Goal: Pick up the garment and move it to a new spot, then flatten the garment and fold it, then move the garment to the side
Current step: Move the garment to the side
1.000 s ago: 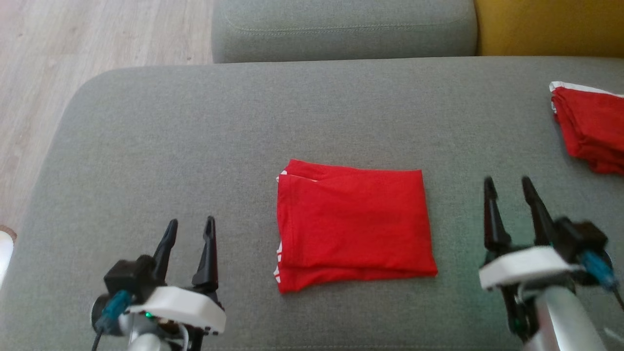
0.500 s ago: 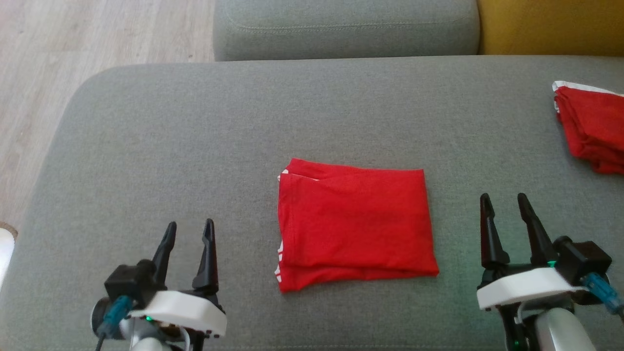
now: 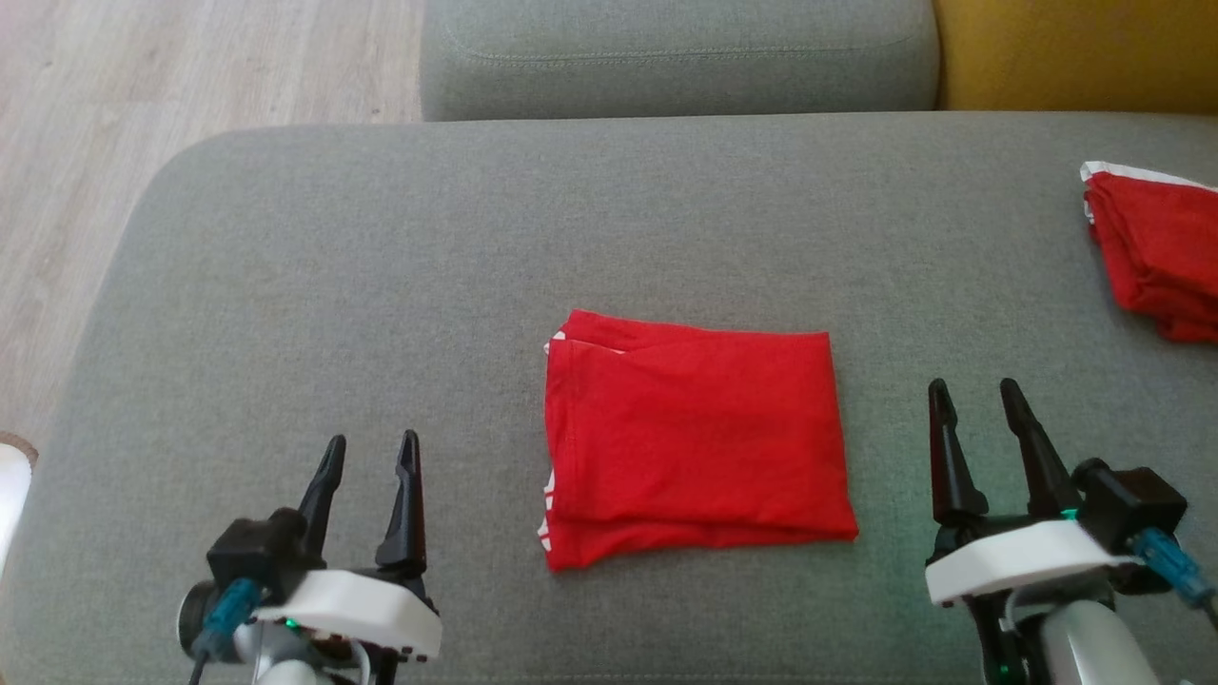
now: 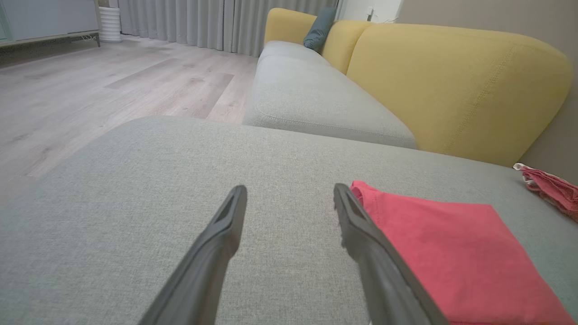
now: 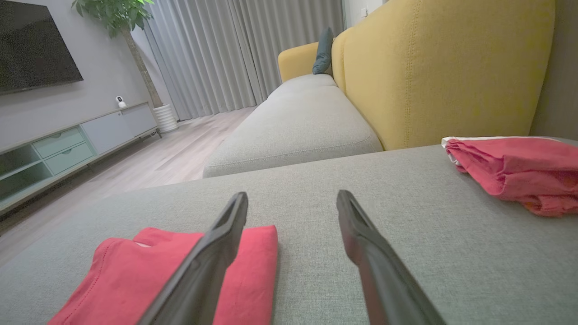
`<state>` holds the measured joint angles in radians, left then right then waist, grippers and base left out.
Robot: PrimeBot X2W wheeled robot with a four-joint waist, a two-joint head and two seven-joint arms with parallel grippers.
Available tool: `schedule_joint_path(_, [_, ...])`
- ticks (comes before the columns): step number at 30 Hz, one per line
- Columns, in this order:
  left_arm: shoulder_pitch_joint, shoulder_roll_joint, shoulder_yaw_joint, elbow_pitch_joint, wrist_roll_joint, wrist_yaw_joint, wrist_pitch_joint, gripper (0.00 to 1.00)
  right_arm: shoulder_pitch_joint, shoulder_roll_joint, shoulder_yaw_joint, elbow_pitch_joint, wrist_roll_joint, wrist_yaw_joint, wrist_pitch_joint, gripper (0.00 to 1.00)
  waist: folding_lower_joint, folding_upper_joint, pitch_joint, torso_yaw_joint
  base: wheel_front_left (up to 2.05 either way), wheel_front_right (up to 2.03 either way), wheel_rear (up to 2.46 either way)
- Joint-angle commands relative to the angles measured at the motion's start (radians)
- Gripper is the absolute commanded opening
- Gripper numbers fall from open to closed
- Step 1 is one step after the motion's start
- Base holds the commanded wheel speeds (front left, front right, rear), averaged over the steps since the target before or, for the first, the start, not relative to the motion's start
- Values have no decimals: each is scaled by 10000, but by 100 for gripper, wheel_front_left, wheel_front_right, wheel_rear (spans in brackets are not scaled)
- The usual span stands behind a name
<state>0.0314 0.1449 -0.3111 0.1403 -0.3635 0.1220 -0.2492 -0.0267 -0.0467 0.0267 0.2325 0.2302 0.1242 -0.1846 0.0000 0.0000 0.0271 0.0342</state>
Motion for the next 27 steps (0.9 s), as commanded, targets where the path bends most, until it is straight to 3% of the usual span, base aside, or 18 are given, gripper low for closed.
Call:
schedule_joint_path(1, [-297,-29,395,-266,73,-40,-125,100,-159,-36,252,-398,11,65,-1,100,0,0,4,-2,0,0,0])
schedule_joint_path(9, [-349,-126,486,-249,164,-121,-126,100,-328,-36,189,-451,-134,65,439,100,0,0,137,27,0,0,0])
schedule_joint_path(27, [-737,-643,632,-114,354,-516,-126,100,-1504,-106,360,822,519,65,4657,100,0,0,1130,923,0,0,0])
